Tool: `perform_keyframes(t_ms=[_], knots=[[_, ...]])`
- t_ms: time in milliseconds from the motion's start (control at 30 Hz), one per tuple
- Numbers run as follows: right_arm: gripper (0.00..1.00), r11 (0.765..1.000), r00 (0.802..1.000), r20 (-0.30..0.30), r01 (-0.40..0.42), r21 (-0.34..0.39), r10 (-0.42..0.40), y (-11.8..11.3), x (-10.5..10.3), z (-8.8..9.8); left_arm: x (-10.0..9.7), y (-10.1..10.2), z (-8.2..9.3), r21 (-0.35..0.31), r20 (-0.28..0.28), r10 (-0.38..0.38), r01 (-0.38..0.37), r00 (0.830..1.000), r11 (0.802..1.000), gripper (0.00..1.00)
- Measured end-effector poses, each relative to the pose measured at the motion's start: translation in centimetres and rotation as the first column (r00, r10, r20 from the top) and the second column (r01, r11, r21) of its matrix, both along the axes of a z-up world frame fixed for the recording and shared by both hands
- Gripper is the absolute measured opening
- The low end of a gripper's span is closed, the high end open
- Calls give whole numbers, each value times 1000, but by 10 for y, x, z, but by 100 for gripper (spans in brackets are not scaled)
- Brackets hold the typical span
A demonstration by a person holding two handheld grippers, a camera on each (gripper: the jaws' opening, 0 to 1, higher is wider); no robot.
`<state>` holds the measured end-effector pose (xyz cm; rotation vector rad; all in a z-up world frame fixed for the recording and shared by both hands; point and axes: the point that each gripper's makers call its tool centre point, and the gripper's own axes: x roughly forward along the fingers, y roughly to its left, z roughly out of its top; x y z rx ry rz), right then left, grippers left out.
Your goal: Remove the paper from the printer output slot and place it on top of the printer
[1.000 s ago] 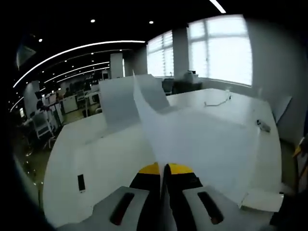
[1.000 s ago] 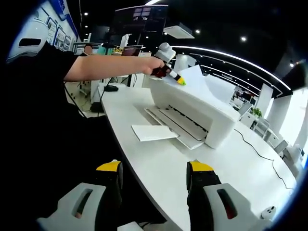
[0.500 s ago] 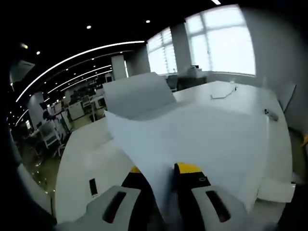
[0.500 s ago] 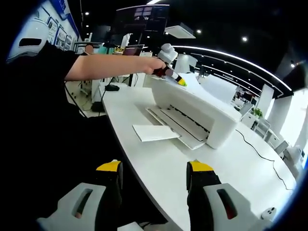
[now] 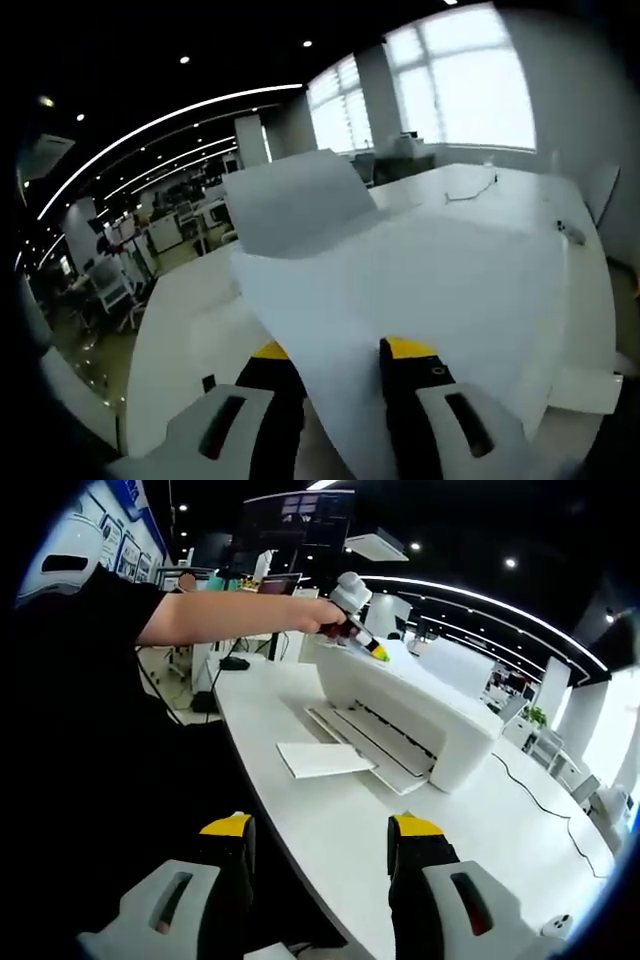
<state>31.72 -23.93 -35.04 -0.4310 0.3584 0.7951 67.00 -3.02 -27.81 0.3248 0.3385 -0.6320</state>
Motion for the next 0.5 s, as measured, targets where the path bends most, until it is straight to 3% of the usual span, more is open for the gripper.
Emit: perform_keyframes(t_ms=[267,500], knots=[[49,1000,1000,9,-7,-7,7,3,-1,4,7,8,6,88,53,43,-47,998,995,50],[49,1000,1000,12,-18,-5,18,9,-2,5,15,19,11,93,90,97,-106,991,990,65]])
